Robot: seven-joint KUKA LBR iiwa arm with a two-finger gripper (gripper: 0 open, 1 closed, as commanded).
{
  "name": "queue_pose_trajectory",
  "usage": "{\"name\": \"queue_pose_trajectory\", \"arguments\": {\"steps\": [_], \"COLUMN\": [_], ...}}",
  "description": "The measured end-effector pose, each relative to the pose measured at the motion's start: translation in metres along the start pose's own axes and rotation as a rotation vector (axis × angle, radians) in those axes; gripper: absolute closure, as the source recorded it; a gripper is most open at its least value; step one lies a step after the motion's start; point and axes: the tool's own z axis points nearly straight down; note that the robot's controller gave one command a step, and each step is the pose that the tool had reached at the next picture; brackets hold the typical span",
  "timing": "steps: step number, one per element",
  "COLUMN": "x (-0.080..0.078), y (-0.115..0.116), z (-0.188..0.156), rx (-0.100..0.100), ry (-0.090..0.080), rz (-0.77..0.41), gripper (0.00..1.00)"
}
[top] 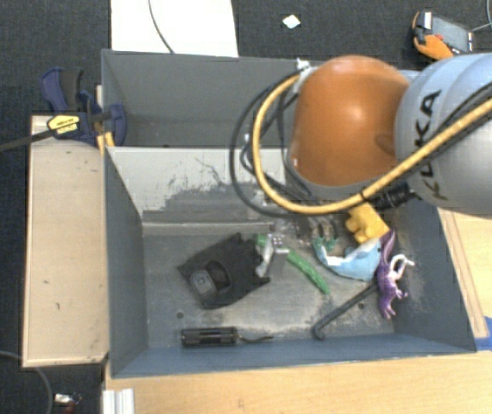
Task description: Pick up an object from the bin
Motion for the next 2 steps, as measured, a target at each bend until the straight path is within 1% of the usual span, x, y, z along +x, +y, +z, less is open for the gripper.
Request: {"name": "queue_pose_trajectory", "arguments": {"steps": [1,2], "x": [-0.028,-0.037], "y": [0.013,0.014], "z": [0.116,0.176], "rx": [-0.001,-0.002], "ry": [-0.004,-0.008], "rz": [-0.160,-0.128], "gripper": [0.00,0.00]}}
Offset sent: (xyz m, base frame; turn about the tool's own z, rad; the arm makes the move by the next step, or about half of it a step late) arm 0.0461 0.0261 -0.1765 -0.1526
